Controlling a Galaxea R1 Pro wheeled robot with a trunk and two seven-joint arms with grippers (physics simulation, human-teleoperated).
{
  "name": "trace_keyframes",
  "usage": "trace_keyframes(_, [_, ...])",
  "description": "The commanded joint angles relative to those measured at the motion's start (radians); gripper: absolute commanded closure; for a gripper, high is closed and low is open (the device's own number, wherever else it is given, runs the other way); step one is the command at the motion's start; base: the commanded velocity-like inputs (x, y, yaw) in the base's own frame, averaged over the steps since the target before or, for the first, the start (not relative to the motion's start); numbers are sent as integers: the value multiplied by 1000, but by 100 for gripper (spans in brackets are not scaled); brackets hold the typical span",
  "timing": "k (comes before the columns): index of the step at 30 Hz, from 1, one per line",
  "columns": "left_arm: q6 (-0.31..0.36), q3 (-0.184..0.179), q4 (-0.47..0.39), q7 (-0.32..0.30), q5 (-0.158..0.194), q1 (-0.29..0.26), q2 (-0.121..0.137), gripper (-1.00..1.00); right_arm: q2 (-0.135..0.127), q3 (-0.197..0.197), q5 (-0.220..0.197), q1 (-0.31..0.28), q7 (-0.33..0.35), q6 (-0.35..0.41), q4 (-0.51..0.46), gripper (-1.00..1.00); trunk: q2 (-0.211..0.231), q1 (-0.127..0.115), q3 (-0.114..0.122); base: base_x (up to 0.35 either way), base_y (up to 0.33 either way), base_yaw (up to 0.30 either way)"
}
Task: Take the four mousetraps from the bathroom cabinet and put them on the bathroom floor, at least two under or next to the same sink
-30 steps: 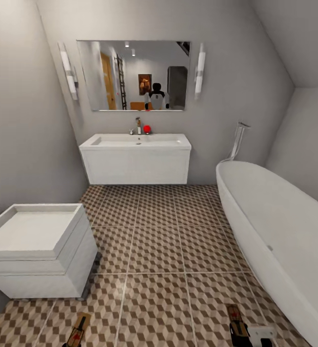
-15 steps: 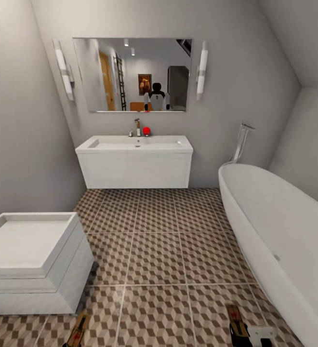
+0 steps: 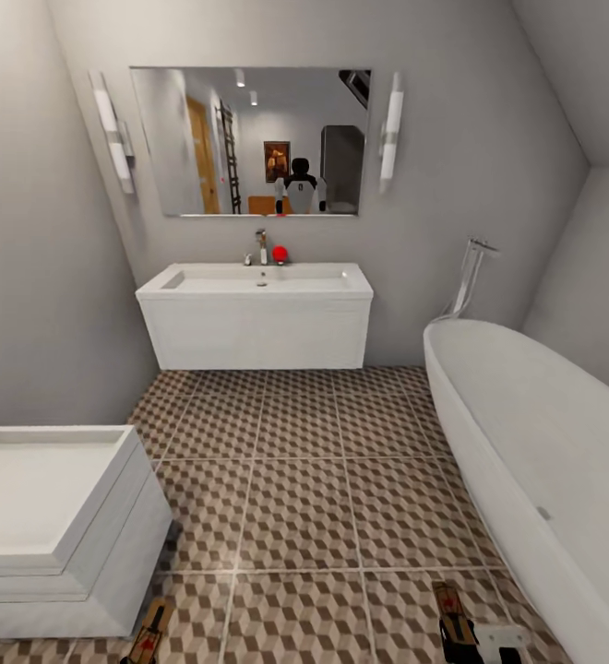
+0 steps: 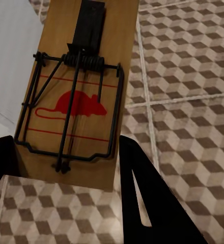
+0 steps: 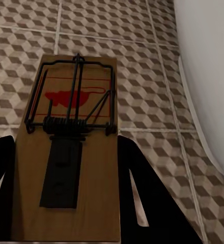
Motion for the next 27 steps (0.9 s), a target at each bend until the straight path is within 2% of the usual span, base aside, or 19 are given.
trace_keyframes(1, [-4,-8,3,7,2,-1,-1,100,0,-2,8,-1,-2,-3,1,100,0,0,-1,242,0,0])
trace_keyframes(16, [-4,-8,3,7,2,-1,-1,100,0,-2,7,-1,-2,-3,1,100,0,0,-1,239,0,0])
trace_keyframes(27, [-4,-8,3,7,2,-1,-1,100,0,-2,9,-1,-2,-3,1,100,0,0,-1,97,-24,0])
